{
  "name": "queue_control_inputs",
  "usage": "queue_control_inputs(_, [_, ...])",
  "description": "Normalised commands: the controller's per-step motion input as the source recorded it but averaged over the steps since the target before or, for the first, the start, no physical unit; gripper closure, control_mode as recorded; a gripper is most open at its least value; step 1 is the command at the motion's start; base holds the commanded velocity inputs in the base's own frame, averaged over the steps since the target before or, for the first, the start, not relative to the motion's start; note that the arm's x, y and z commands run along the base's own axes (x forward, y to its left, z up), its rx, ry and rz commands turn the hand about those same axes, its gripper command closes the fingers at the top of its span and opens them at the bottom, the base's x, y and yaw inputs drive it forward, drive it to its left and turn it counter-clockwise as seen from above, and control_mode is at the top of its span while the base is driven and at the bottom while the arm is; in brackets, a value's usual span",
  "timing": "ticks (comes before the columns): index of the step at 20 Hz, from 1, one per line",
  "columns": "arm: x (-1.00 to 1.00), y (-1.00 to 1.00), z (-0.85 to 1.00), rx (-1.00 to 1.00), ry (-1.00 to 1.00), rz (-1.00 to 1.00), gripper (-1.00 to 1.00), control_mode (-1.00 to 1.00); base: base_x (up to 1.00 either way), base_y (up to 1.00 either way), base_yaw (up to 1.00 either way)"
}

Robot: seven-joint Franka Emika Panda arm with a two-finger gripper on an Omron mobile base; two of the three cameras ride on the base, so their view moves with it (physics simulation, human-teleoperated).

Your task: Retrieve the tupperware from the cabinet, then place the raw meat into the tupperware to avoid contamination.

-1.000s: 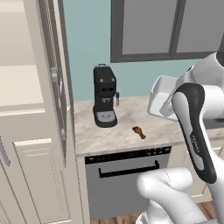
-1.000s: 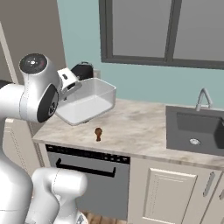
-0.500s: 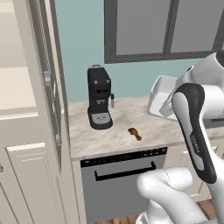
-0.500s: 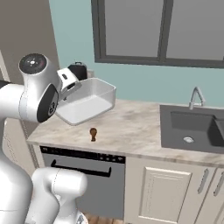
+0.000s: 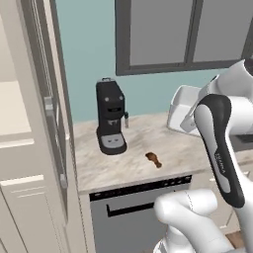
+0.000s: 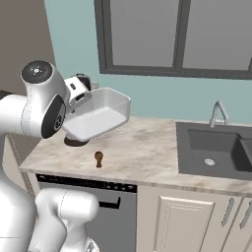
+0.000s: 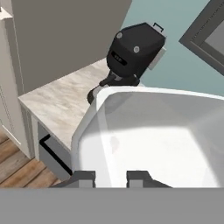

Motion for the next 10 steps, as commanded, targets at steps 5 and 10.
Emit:
queue_control_inputs(5, [0.0, 0.0, 0.0, 0.0, 0.0, 0.0, 1.0, 1.0, 0.47, -0.04, 0.0])
queue_control_inputs(10, [0.0, 0.0, 0.0, 0.0, 0.0, 0.0, 1.0, 1.0, 0.45, -0.03, 0.0])
